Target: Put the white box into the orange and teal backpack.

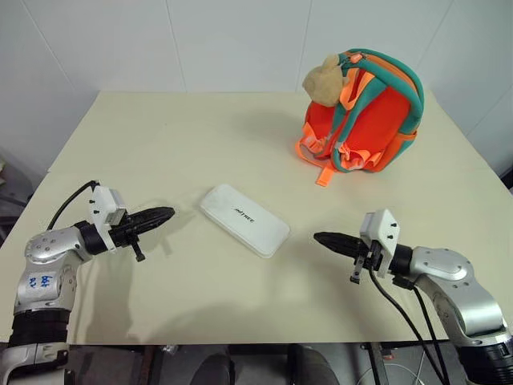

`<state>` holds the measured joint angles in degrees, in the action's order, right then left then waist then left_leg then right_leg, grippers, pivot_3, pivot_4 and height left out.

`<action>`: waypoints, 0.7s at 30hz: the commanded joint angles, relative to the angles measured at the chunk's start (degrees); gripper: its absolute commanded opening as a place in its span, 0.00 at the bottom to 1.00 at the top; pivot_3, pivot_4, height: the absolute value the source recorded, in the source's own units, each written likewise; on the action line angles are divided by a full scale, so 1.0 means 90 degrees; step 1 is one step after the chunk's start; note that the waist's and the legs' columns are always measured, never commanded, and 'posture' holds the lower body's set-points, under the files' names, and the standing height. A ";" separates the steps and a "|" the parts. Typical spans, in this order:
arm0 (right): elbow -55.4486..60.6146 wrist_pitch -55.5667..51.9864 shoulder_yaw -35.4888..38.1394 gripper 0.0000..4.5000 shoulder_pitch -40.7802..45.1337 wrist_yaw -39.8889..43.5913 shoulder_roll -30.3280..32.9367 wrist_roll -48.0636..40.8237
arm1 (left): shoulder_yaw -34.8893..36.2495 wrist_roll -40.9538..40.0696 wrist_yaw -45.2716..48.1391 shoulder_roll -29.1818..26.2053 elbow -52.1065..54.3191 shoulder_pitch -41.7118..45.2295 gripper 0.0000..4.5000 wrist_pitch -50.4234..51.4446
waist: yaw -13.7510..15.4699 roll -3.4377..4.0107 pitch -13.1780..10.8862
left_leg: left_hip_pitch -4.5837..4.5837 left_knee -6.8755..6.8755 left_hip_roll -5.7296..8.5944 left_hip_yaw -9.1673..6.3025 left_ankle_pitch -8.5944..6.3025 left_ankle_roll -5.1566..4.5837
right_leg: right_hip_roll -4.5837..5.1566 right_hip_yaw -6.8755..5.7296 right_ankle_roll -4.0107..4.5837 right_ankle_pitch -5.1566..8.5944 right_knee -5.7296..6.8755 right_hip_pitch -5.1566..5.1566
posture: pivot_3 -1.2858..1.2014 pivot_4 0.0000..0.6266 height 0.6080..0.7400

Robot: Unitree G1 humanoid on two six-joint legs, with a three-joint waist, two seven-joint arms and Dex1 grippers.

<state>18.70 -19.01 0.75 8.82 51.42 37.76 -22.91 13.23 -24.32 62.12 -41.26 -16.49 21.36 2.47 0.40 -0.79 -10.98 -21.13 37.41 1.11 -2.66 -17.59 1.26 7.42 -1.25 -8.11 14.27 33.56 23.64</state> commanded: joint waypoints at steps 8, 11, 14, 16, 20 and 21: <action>-0.0189 -0.1202 -0.1316 0.03 0.0601 -0.0517 -0.0495 0.0436 | -0.0560 0.1055 -0.0500 0.0393 -0.2877 0.2185 0.00 -0.0651 | -0.0038 -0.0017 0.0009 | -0.0005 0.0004 0.0003 0.0002 0.0000 -0.0001 | -0.0004 -0.0002 -0.0003 -0.0002 0.0026 0.0002 | 0.52 0.24 1.00; -0.0620 -0.0935 -0.1636 0.03 0.0807 -0.0494 -0.0646 0.0787 | -0.0566 0.1263 -0.0923 0.0687 -0.3846 0.2770 0.00 -0.0898 | -0.0041 -0.0023 0.0012 | -0.0008 0.0006 0.0005 0.0002 0.0000 -0.0001 | -0.0003 -0.0002 -0.0005 -0.0003 0.0026 0.0004 | 0.52 0.24 1.00; -0.0797 -0.0777 -0.1771 0.03 0.0936 -0.0475 -0.0814 0.0912 | -0.0696 0.1451 -0.0908 0.0954 -0.4314 0.3053 0.00 -0.1182 | -0.0069 -0.0026 0.0014 | -0.0009 0.0006 0.0005 0.0010 0.0000 -0.0001 | -0.0003 -0.0001 -0.0007 -0.0003 0.0022 0.0006 | 0.52 0.24 1.00; -0.0843 -0.0723 -0.1801 0.03 0.0972 -0.0467 -0.0882 0.0957 | -0.0776 0.1571 -0.0894 0.1113 -0.4537 0.3161 0.00 -0.1371 | -0.0056 -0.0028 0.0015 | -0.0010 0.0006 0.0004 0.0011 0.0001 0.0000 | -0.0003 -0.0002 -0.0008 -0.0003 0.0021 0.0006 | 0.52 0.24 1.00; -0.0884 -0.0685 -0.1774 0.03 0.1000 -0.0480 -0.0976 0.1028 | -0.0818 0.1652 -0.0793 0.1256 -0.4839 0.3261 0.00 -0.1519 | -0.0068 -0.0030 0.0014 | -0.0012 0.0006 0.0004 0.0012 0.0001 0.0001 | -0.0004 -0.0002 -0.0008 -0.0003 0.0021 0.0008 | 0.52 0.24 1.00; -0.0878 -0.0693 -0.1763 0.03 0.1001 -0.0484 -0.0991 0.1030 | -0.0822 0.1667 -0.0755 0.1267 -0.4880 0.3270 0.00 -0.1530 | -0.0067 -0.0030 0.0014 | -0.0012 0.0006 0.0003 0.0012 0.0001 0.0000 | -0.0004 -0.0003 -0.0008 -0.0003 0.0022 0.0009 | 0.52 0.24 1.00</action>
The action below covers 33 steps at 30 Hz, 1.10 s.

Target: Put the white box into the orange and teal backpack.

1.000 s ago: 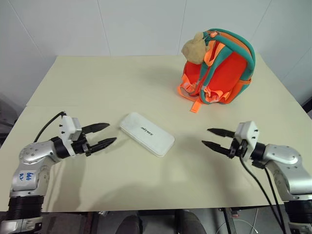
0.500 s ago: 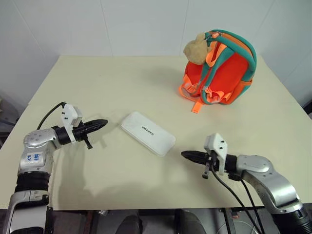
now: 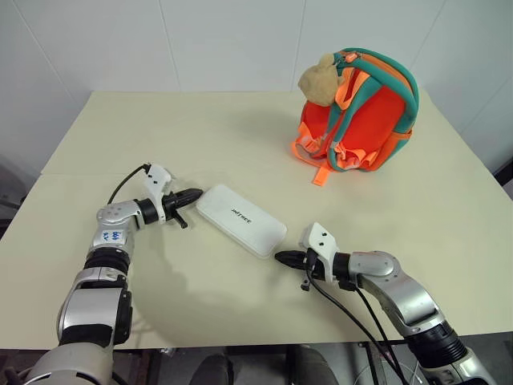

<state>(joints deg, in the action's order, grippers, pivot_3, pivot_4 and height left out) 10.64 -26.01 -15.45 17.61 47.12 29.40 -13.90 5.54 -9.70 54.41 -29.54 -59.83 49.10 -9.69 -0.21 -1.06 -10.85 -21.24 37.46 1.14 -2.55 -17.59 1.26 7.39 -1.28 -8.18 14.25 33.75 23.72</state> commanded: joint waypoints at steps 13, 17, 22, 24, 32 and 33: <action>-0.0275 0.0302 0.0250 0.03 0.0333 0.0084 -0.0002 0.0139 | 0.0106 -0.0168 0.0846 0.0122 0.0626 -0.0315 0.00 -0.0007 | 0.0012 -0.0001 0.0000 | 0.0001 0.0008 0.0000 0.0000 -0.0002 -0.0004 | 0.0001 0.0001 -0.0001 -0.0001 0.0005 -0.0001 | 0.52 0.24 1.00; -0.0527 0.0463 0.0321 0.03 0.0521 0.0189 0.0031 0.0207 | 0.0063 -0.0252 0.0944 0.0128 0.1276 -0.0697 0.00 0.0183 | 0.0012 -0.0001 0.0001 | 0.0002 0.0012 -0.0001 -0.0002 -0.0002 -0.0004 | 0.0001 0.0002 -0.0001 -0.0001 0.0010 -0.0003 | 0.52 0.24 1.00; -0.0669 0.0551 0.0438 0.03 0.0637 0.0373 0.0161 0.0235 | 0.0070 -0.0428 0.0987 0.0050 0.2428 -0.1427 0.00 0.0654 | 0.0018 -0.0001 0.0001 | 0.0002 0.0015 -0.0001 -0.0002 -0.0003 -0.0004 | 0.0001 0.0004 0.0000 -0.0001 0.0012 -0.0003 | 0.52 0.24 1.00; -0.0702 0.0574 0.0491 0.03 0.0658 0.0472 0.0276 0.0244 | 0.0062 -0.0477 0.0985 0.0003 0.2826 -0.1750 0.00 0.0819 | 0.0025 -0.0001 0.0001 | 0.0001 0.0015 -0.0001 -0.0004 -0.0003 -0.0004 | 0.0002 0.0004 0.0000 -0.0001 0.0011 -0.0003 | 0.52 0.24 1.00; -0.0790 0.0566 0.0743 0.03 0.0716 0.0814 0.0655 0.0229 | 0.0015 -0.0621 0.0740 0.0050 0.4211 -0.2783 0.00 0.1470 | 0.0022 -0.0001 0.0001 | 0.0002 0.0013 -0.0002 -0.0004 -0.0004 -0.0006 | 0.0003 0.0006 0.0000 0.0000 0.0008 -0.0003 | 0.52 0.24 1.00; -0.0772 0.0541 0.0763 0.03 0.0716 0.0844 0.0689 0.0217 | -0.0008 -0.0630 0.0706 0.0072 0.4340 -0.2867 0.00 0.1531 | 0.0023 -0.0001 0.0001 | 0.0001 0.0013 -0.0002 -0.0004 -0.0004 -0.0006 | 0.0003 0.0006 0.0000 0.0000 0.0007 -0.0003 | 0.52 0.24 1.00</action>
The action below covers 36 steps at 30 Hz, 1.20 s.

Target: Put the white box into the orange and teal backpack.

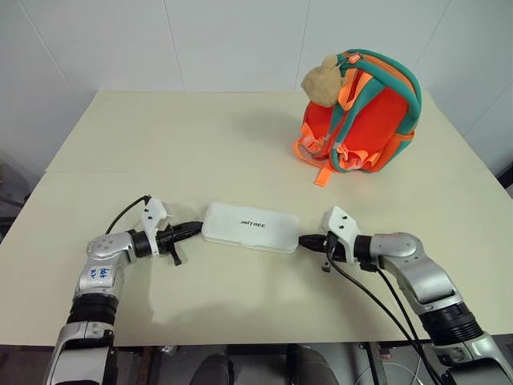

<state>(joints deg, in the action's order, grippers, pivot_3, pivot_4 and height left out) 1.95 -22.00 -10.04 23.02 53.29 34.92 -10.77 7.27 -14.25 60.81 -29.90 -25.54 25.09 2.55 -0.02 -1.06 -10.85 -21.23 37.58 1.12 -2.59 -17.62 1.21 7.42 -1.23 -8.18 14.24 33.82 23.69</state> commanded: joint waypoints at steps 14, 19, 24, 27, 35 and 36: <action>0.0527 -0.0179 0.0745 0.03 -0.0508 0.0877 0.1146 -0.0408 | -0.0817 -0.0320 -0.0408 0.0538 0.2349 -0.1210 0.00 0.1167 | 0.0026 0.0001 0.0000 | 0.0001 -0.0003 0.0001 0.0001 -0.0003 -0.0001 | 0.0003 0.0002 0.0000 0.0000 -0.0013 -0.0004 | 0.52 0.24 1.00; 0.0473 -0.0221 0.0878 0.03 -0.0694 0.0938 0.1285 -0.0429 | -0.0926 -0.0369 -0.0542 0.0595 0.2694 -0.1385 0.00 0.1371 | 0.0031 0.0001 0.0000 | 0.0007 0.0000 0.0001 0.0001 -0.0004 -0.0002 | 0.0003 0.0003 0.0001 0.0001 -0.0033 -0.0008 | 0.52 0.24 1.00; 0.0333 -0.0162 0.0967 0.03 -0.0745 0.0967 0.1276 -0.0465 | -0.0907 -0.0392 -0.0647 0.0515 0.2949 -0.1506 0.00 0.1511 | 0.0028 0.0001 0.0001 | 0.0009 0.0003 0.0001 0.0001 -0.0004 -0.0002 | 0.0003 0.0004 0.0003 0.0001 -0.0031 -0.0008 | 0.52 0.24 1.00; 0.0250 -0.0246 0.1018 0.03 -0.0736 0.1076 0.1258 -0.0593 | -0.0757 -0.0397 -0.0808 0.0448 0.2952 -0.1446 0.00 0.1570 | 0.0031 0.0001 0.0001 | 0.0007 0.0003 0.0001 0.0000 -0.0003 -0.0002 | 0.0003 0.0005 0.0003 0.0001 -0.0032 -0.0008 | 0.52 0.24 1.00; 0.0148 -0.1297 0.1510 0.52 -0.0469 0.1473 0.1765 -0.1304 | -0.0327 -0.0586 -0.0830 -0.0250 0.2749 -0.1094 0.33 0.2074 | 0.0014 0.0004 -0.0001 | 0.0006 0.0004 0.0000 -0.0002 -0.0003 -0.0002 | 0.0003 0.0005 0.0004 0.0001 -0.0032 -0.0007 | 0.52 0.24 1.00; 0.0103 -0.1584 0.1586 0.60 -0.0362 0.1475 0.1848 -0.1436 | -0.0270 -0.0749 -0.0713 -0.0390 0.2776 -0.1082 0.40 0.2368 | 0.0006 0.0004 -0.0001 | 0.0005 0.0004 0.0001 -0.0001 -0.0003 -0.0002 | 0.0004 0.0005 0.0004 0.0001 -0.0032 -0.0006 | 0.52 0.24 1.00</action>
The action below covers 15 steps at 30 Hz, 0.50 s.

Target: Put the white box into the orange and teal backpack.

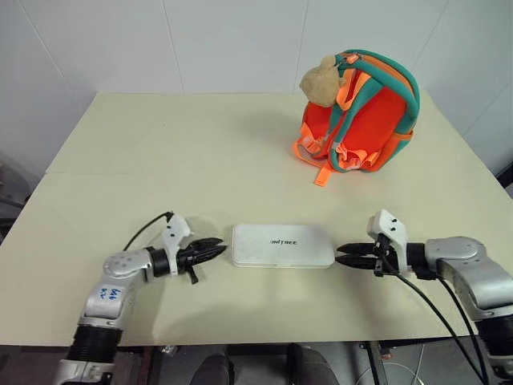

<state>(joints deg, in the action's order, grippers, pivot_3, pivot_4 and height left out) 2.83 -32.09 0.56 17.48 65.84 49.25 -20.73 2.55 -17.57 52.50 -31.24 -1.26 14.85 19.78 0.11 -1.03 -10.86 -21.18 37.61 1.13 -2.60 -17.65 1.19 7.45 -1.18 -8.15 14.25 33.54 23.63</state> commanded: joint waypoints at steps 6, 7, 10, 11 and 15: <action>-0.0035 -0.2131 0.0494 1.00 0.1052 -0.0133 0.0446 -0.0881 | 0.0294 -0.1198 0.0696 -0.0974 0.0120 0.0409 0.83 0.2313 | -0.0018 0.0001 -0.0001 | -0.0001 -0.0010 -0.0008 -0.0004 -0.0001 -0.0001 | -0.0005 -0.0006 0.0010 0.0005 0.0001 0.0006 | 0.52 0.24 1.00; 0.0011 -0.2495 0.0496 1.00 0.1206 -0.0193 0.0418 -0.1029 | 0.0269 -0.1266 0.0686 -0.1031 0.0013 0.0550 0.89 0.2637 | -0.0008 0.0002 -0.0002 | -0.0002 -0.0011 -0.0008 -0.0005 -0.0001 -0.0001 | -0.0005 -0.0006 0.0010 0.0005 0.0000 0.0007 | 0.52 0.24 1.00; 0.0102 -0.3247 0.0471 1.00 0.1522 -0.0419 0.0327 -0.1310 | 0.0193 -0.1432 0.0598 -0.1080 -0.0167 0.0858 0.99 0.3459 | 0.0002 0.0004 -0.0003 | -0.0006 -0.0009 -0.0004 -0.0007 -0.0001 -0.0001 | -0.0002 -0.0006 0.0008 0.0004 0.0000 0.0007 | 0.52 0.24 1.00; 0.0126 -0.3602 0.0422 1.00 0.1655 -0.0592 0.0277 -0.1372 | 0.0179 -0.1633 0.0601 -0.1061 -0.0207 0.0992 0.99 0.3977 | -0.0001 0.0004 -0.0003 | -0.0006 -0.0010 -0.0004 -0.0007 -0.0001 -0.0001 | -0.0003 -0.0006 0.0007 0.0004 0.0002 0.0006 | 0.52 0.24 1.00; 0.0375 -0.4516 0.0206 1.00 0.1926 -0.0780 0.0256 -0.1701 | -0.0005 -0.2023 0.0501 -0.0896 -0.0124 0.1338 0.99 0.5165 | -0.0005 0.0004 -0.0003 | -0.0011 -0.0020 -0.0001 -0.0006 -0.0002 -0.0004 | -0.0002 -0.0005 0.0002 0.0002 0.0011 0.0008 | 0.52 0.24 1.00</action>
<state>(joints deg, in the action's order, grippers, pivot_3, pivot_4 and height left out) 3.83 -69.95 2.35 33.45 59.43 51.23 -34.27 3.31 -33.94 57.53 -39.89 -3.16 26.48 63.04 0.07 -1.00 -10.88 -21.28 37.40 1.11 -2.65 -17.68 1.15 7.44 -1.23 -8.13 14.27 33.61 23.71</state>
